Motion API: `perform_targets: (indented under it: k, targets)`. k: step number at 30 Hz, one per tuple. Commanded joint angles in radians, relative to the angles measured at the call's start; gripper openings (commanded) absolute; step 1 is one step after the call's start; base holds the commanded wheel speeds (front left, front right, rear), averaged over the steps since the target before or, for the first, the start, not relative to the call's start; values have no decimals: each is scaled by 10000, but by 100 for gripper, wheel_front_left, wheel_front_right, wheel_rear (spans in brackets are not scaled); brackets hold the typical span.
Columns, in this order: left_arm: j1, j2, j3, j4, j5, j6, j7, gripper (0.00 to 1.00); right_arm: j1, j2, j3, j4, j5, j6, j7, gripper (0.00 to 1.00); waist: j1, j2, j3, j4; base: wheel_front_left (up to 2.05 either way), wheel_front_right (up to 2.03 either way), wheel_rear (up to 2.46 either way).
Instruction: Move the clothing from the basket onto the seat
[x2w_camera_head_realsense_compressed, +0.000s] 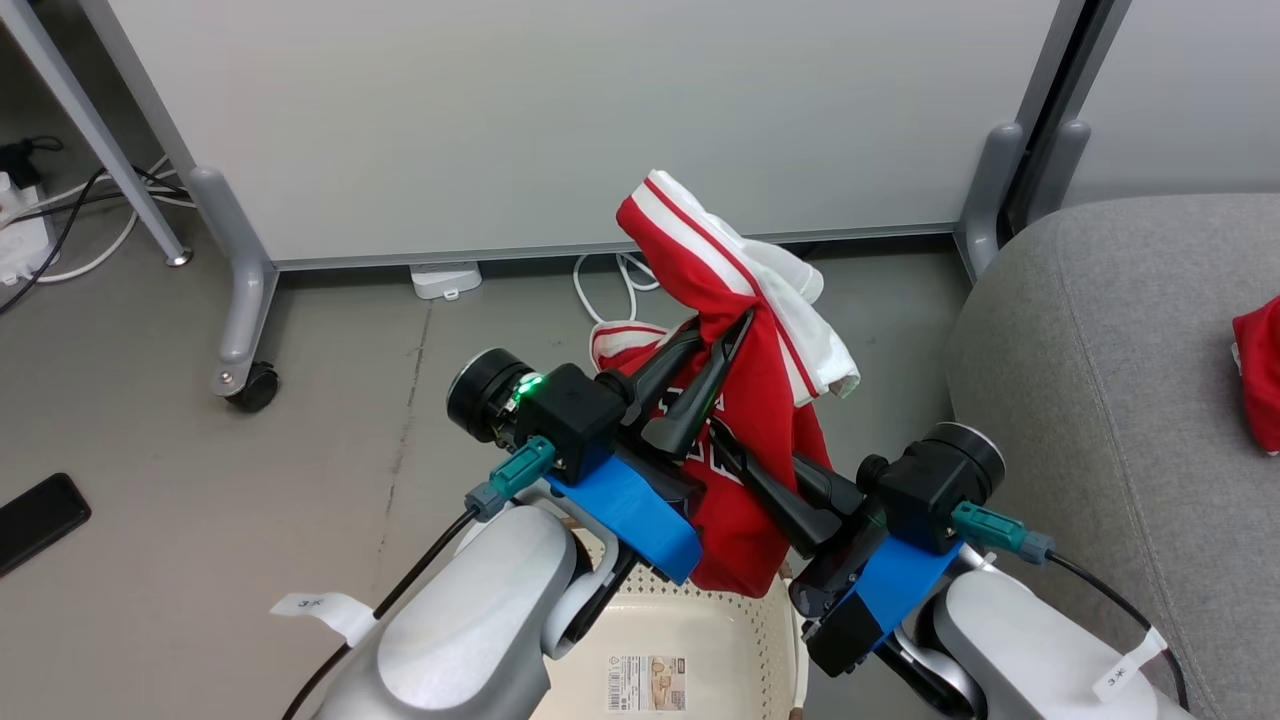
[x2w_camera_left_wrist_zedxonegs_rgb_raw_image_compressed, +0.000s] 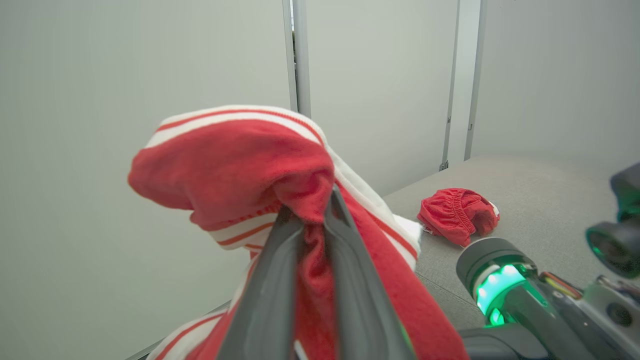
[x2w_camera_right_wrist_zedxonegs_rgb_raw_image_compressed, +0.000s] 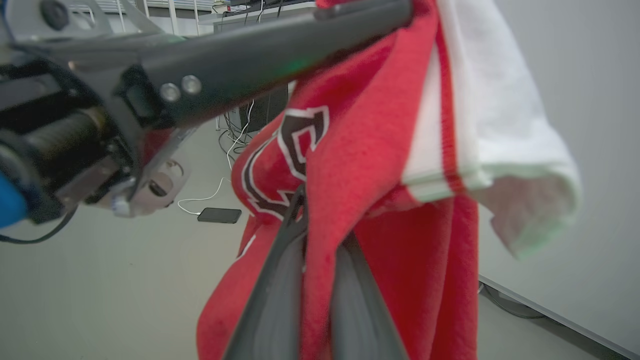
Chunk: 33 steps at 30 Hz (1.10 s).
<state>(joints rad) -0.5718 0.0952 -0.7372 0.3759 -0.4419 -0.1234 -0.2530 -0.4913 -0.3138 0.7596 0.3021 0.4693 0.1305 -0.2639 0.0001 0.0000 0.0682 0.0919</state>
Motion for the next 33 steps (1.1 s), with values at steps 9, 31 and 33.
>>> perform_targets:
  k: [9, 31, 33]
  targets:
    - [-180, 12, 76, 60, -22, 196, -83, 100, 46, -57, -82, -38, -39, 5, -8, 0, -1, 0, 24, -3, 0, 0, 0]
    - [-299, 176, 63, -110, 193, 444, -119, 100, 592, 207, -2040, -304, -621, 5, -8, 0, -1, 0, 678, -620, 0, 0, 0]
    - [-328, 175, 37, -116, 204, 430, -116, 100, 682, 213, -2296, -341, -717, 5, -8, 0, -1, 0, 793, -770, 0, 0, 0]
